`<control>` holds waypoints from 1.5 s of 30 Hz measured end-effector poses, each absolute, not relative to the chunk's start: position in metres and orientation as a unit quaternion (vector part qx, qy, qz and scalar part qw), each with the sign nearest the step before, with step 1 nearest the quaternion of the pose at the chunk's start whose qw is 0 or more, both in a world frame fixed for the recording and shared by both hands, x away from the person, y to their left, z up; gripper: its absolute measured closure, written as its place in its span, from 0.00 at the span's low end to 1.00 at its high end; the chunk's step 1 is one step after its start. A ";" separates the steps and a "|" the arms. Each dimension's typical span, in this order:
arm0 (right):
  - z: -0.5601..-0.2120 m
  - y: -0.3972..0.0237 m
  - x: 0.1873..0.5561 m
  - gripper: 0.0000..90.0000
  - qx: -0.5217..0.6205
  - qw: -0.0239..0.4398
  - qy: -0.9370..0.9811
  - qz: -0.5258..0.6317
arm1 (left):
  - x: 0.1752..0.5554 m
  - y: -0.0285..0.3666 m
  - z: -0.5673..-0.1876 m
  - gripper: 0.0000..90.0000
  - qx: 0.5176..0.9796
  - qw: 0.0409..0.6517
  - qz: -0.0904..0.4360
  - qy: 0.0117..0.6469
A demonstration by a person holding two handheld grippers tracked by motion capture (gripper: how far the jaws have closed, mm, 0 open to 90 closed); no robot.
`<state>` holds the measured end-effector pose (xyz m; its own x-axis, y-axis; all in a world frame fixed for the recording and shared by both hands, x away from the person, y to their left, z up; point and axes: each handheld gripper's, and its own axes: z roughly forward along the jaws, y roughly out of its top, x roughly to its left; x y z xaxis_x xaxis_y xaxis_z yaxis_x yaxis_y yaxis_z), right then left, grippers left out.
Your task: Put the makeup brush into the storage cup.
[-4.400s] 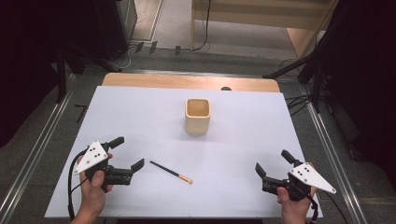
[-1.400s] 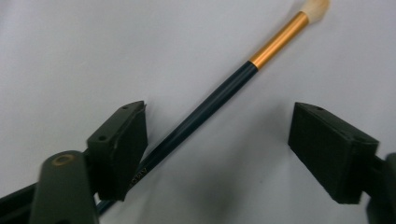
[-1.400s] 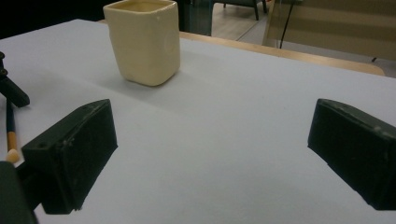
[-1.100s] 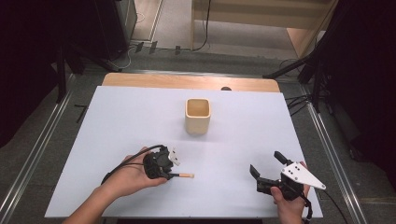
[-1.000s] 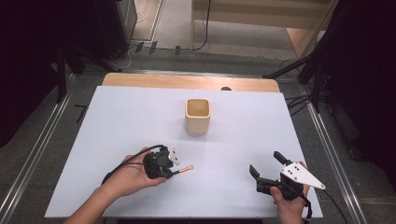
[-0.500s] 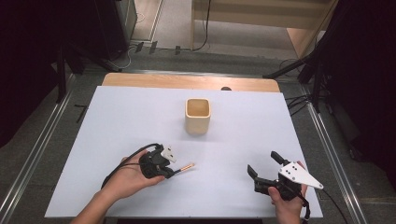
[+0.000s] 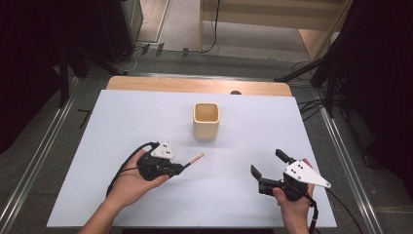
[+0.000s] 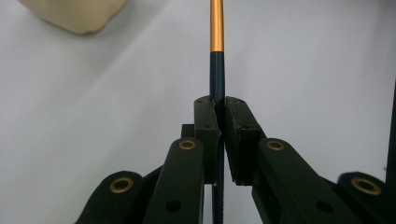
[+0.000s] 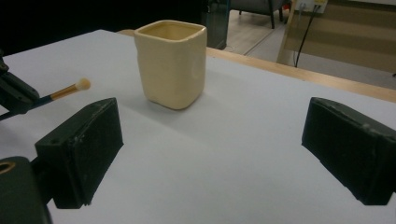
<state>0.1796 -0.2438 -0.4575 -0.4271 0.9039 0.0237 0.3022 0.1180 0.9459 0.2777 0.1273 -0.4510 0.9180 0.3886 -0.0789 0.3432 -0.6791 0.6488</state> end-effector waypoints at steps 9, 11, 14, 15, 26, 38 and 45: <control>-0.450 -0.213 0.196 0.06 0.423 0.293 0.693 0.505 | 0.277 0.135 -0.446 0.94 0.889 0.403 0.051 0.210; -0.448 -0.208 0.200 0.06 0.419 0.291 0.694 0.508 | 0.277 0.138 -0.446 0.94 0.882 0.416 0.052 0.216; -0.446 -0.198 0.205 0.07 0.416 0.286 0.695 0.512 | 0.278 0.141 -0.445 0.94 0.875 0.427 0.055 0.221; -0.445 -0.196 0.206 0.07 0.415 0.286 0.695 0.513 | 0.278 0.142 -0.445 0.94 0.873 0.431 0.056 0.222; -0.439 -0.163 0.218 0.07 0.402 0.264 0.699 0.529 | 0.277 0.144 -0.443 0.94 0.844 0.476 0.065 0.237; -0.432 -0.141 0.227 0.09 0.402 0.251 0.693 0.543 | 0.273 0.142 -0.443 0.94 0.820 0.514 0.076 0.240; -0.429 -0.131 0.227 0.13 0.409 0.245 0.685 0.551 | 0.270 0.139 -0.443 0.94 0.811 0.528 0.085 0.237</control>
